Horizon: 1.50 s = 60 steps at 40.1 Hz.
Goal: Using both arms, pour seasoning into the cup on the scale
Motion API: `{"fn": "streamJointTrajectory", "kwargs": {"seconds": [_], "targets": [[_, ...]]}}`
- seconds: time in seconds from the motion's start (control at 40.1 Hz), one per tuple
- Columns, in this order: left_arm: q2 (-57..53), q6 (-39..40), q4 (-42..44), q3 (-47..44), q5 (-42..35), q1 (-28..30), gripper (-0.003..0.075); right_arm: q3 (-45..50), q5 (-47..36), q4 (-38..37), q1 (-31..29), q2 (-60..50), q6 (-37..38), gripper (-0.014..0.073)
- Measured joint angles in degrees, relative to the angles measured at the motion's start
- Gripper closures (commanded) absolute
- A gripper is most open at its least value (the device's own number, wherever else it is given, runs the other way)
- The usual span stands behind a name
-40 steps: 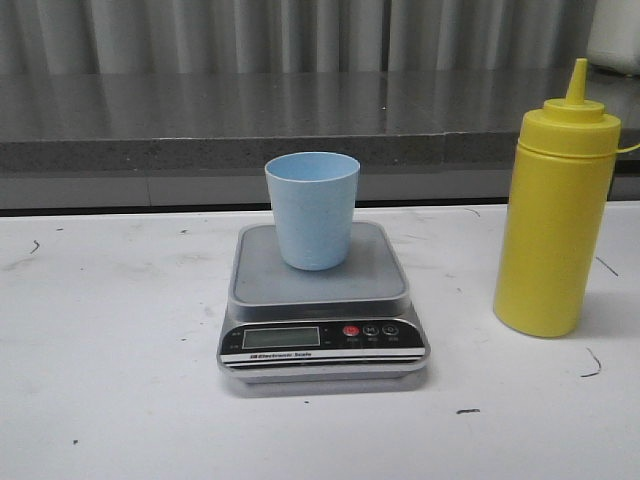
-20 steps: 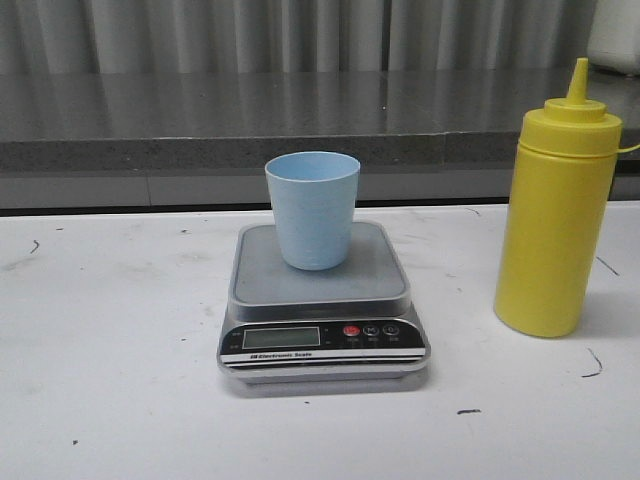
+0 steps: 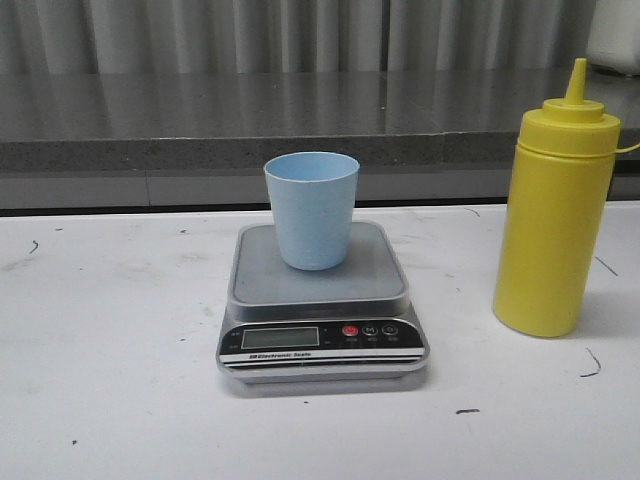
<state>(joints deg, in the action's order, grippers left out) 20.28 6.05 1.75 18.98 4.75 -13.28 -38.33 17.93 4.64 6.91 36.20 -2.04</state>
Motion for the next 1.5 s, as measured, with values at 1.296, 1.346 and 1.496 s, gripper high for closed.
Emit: {"fn": "streamJointTrajectory", "kwargs": {"seconds": [1.296,1.346,1.496], "targets": [[0.0,0.0,0.0,0.0,0.0,0.0,0.0740,25.6,-55.5,5.2,10.4,42.1,0.8,-0.0016],[0.0,0.0,0.0,0.0,0.0,0.0,0.0740,25.5,-57.6,5.2,10.5,43.7,1.4,-0.0016],[0.0,0.0,0.0,0.0,0.0,0.0,0.0740,25.4,-65.5,5.2,10.6,48.3,3.4,-0.0016]]}}
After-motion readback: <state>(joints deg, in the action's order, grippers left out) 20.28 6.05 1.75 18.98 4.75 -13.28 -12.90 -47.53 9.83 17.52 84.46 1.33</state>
